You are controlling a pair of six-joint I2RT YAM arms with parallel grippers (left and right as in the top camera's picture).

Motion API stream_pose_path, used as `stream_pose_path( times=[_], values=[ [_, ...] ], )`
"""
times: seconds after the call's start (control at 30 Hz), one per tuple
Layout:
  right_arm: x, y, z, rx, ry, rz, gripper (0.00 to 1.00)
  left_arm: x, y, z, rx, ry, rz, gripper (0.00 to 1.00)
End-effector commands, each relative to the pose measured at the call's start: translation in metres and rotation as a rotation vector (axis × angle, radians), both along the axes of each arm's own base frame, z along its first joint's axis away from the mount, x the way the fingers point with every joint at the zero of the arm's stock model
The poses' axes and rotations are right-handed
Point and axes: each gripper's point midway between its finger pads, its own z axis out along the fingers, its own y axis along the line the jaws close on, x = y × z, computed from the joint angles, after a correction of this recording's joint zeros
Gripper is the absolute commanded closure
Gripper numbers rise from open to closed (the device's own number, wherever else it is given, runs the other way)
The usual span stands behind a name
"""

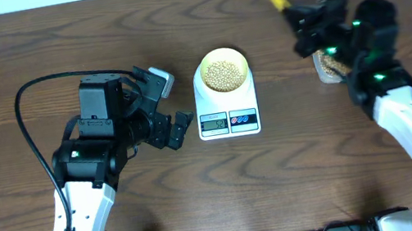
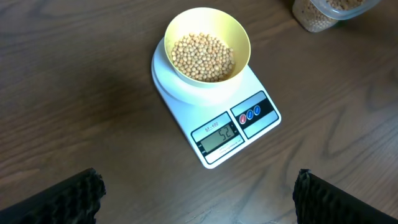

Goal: Scoop item into bowl and weigh 50g on scale

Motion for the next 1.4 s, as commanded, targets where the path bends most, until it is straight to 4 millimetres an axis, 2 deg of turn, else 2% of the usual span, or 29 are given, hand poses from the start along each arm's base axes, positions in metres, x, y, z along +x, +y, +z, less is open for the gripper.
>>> stream_pose_path(
  times=[0.0,0.07,0.17,0.33,0.47,0.57,0.67,0.8,1.17,1.37],
  values=[
    [-0.008,0.038,-0.03,-0.036,0.051,0.125,0.99,0.0,-0.001,0.002,-0.01,0.0,-0.002,0.0],
    [-0.016,0.058,-0.048,-0.116,0.04,0.198,0.99,0.0,-0.001,0.002,-0.01,0.0,-0.002,0.0],
    [-0.026,0.076,-0.063,-0.236,0.002,0.254,0.99,0.0,-0.001,0.002,-0.01,0.0,-0.002,0.0],
    [-0.042,0.08,-0.097,-0.449,0.037,0.272,0.99,0.0,-0.001,0.002,-0.01,0.0,-0.002,0.0],
    [-0.052,0.079,-0.114,-0.538,0.074,0.288,0.99,0.0,-0.001,0.002,-0.01,0.0,-0.002,0.0],
    [-0.052,0.08,-0.115,-0.552,0.072,0.279,0.99,0.0,-0.001,0.002,-0.01,0.0,-0.002,0.0],
    [-0.044,0.069,-0.116,-0.599,0.073,0.21,0.99,0.0,-0.001,0.002,-0.01,0.0,-0.002,0.0],
    [-0.045,0.068,-0.119,-0.628,0.062,0.223,0.99,0.0,-0.001,0.002,-0.01,0.0,-0.002,0.0],
    [-0.063,0.084,-0.128,-0.653,0.087,0.288,0.99,0.0,-0.001,0.002,-0.01,0.0,-0.002,0.0],
    [-0.07,0.08,-0.137,-0.671,0.133,0.303,0.99,0.0,-0.001,0.002,-0.01,0.0,-0.002,0.0]
  ],
)
